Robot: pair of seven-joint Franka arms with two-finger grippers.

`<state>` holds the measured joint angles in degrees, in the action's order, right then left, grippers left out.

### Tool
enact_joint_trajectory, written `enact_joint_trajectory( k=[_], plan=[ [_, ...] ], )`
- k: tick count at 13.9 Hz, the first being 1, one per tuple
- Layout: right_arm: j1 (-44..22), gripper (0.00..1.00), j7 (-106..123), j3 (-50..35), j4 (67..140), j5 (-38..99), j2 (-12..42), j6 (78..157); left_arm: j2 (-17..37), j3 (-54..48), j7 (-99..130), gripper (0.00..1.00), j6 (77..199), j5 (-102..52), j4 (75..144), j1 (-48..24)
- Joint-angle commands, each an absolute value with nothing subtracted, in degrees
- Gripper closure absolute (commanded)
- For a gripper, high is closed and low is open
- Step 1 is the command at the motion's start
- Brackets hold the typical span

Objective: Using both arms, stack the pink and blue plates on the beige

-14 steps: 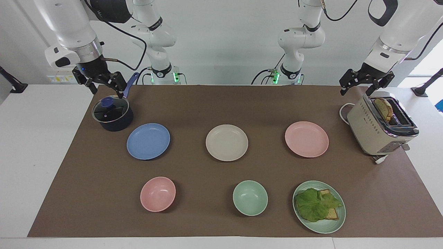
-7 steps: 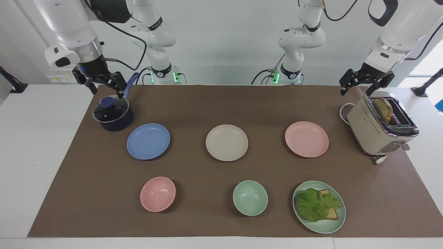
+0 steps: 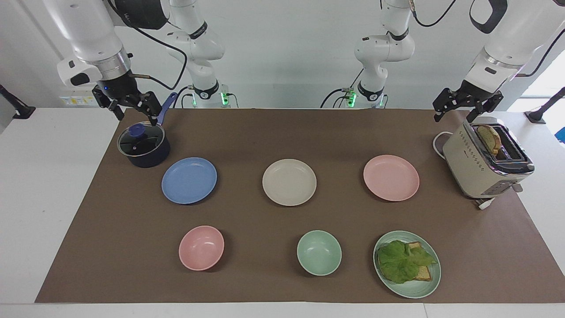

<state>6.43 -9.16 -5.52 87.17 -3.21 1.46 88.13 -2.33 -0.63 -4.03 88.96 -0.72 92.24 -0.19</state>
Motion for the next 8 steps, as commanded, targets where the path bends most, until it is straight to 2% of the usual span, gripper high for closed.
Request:
enact_joint_trajectory(
  k=[1,8],
  plan=[
    [7.03,0.00,-8.09,-5.98,86.48,-3.16,1.93,88.16,-3.25,-0.97,-3.87,0.00,88.15,-1.05,92.72,0.53],
    [7.03,0.00,-8.00,-5.89,86.48,-3.25,1.85,88.42,-3.25,-0.97,-3.87,0.00,88.15,-1.05,92.72,0.53]
  ],
)
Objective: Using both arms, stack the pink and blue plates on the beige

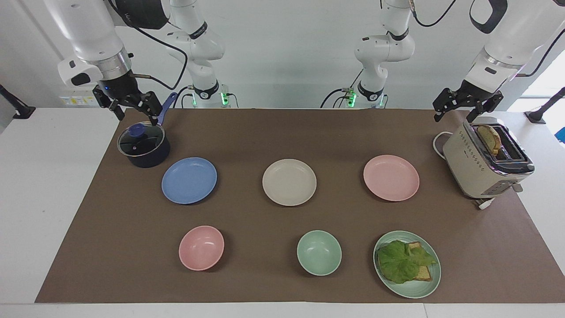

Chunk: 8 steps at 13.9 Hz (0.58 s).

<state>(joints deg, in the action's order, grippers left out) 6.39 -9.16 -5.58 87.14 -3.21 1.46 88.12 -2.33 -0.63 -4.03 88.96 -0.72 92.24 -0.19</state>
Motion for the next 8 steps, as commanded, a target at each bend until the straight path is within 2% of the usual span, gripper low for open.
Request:
enact_joint_trajectory(
  k=[1,8],
  plan=[
    [7.21,0.00,-7.91,-5.98,86.40,-3.16,2.02,88.59,-3.25,-0.97,-3.87,0.00,88.15,-1.05,92.72,0.53],
    [6.77,0.00,-8.09,-5.98,86.48,-3.16,1.85,88.33,-3.16,-1.05,-3.52,0.00,88.59,-1.05,92.55,0.00]
  ],
)
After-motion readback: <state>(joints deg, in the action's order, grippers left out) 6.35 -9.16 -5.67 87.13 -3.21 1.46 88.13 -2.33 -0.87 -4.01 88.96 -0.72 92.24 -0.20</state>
